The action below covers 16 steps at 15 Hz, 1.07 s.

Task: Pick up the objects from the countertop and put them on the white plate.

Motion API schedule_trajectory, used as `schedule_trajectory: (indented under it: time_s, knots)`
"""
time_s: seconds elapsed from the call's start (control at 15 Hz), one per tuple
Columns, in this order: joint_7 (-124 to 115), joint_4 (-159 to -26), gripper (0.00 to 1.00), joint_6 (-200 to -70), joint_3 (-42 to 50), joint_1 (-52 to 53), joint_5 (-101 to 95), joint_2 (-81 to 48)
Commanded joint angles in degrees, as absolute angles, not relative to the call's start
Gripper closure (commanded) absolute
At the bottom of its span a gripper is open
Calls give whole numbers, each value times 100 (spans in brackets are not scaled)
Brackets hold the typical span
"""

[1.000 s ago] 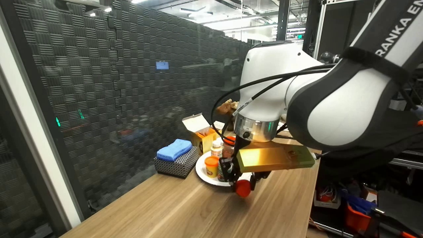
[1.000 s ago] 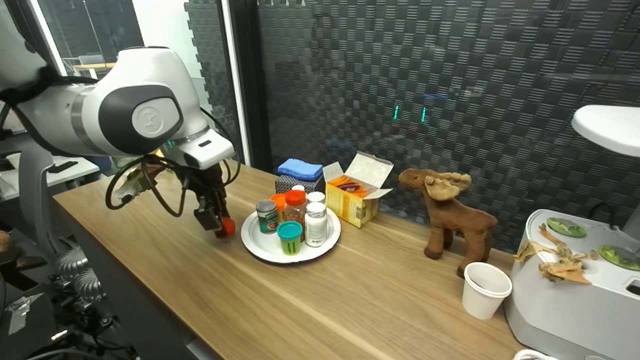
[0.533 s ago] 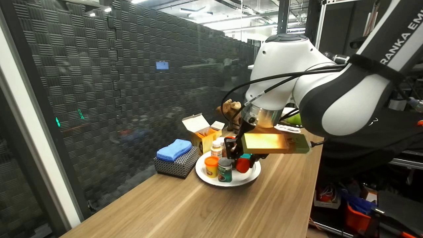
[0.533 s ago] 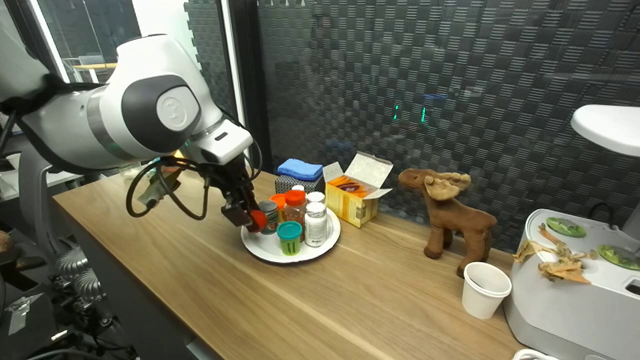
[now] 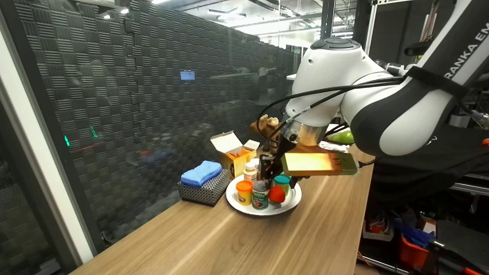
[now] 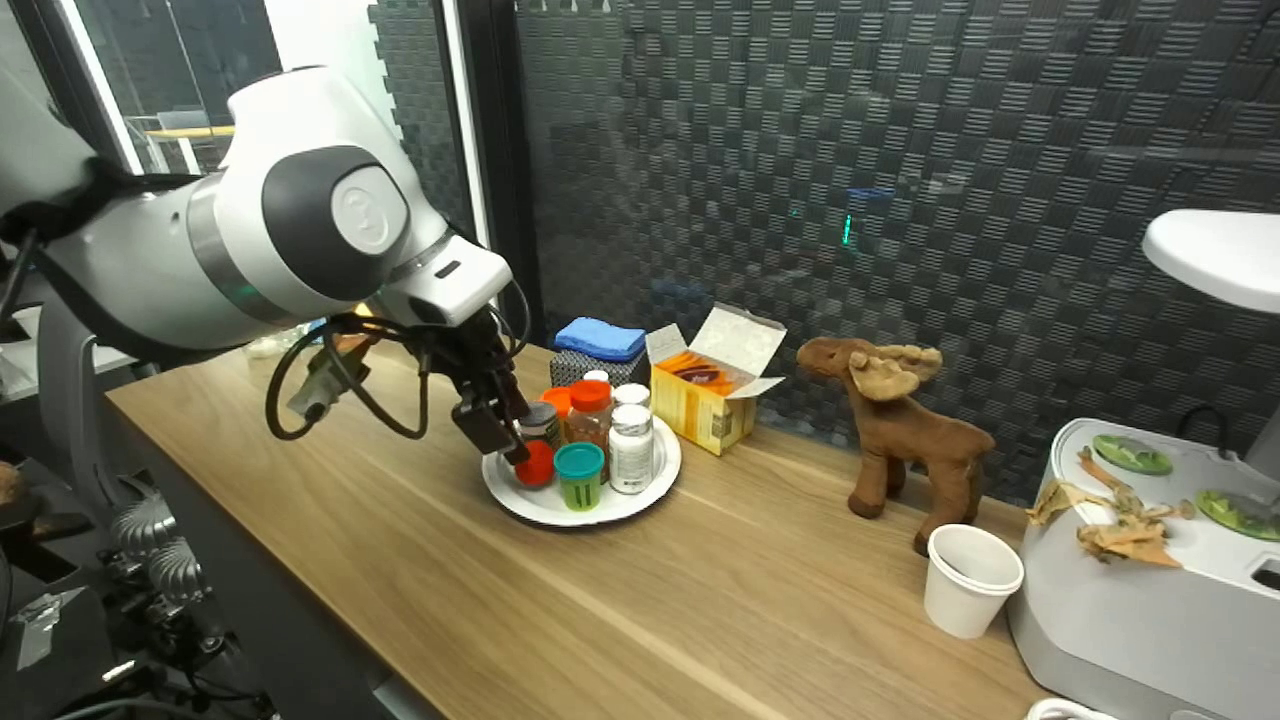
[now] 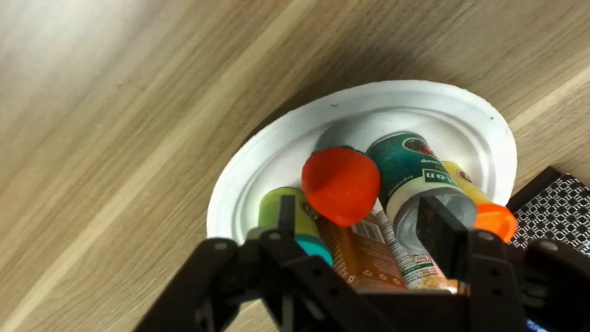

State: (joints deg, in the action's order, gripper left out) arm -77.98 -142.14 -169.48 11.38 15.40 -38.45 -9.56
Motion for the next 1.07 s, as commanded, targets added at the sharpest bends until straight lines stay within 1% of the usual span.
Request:
schedule_trajectory:
  time_s: [0.0,0.27,0.53,0.73,0.8,1.0]
  knots:
    - [-8018,-14226,1,-17200,1222,1630,-4117,-923]
    - [-8260,-14288,0,-17253,1282,1664,-4370,-767]
    - [-7094,-14685,0,-16774,757,1365,-3365,-252]
    - [-6001,-14789,0,-15907,519,1355,-2232,305]
    - [-5760,-14734,0,-15539,260,1120,-2017,488]
    - [-5180,-14574,0,-14613,-3,894,-1547,1074]
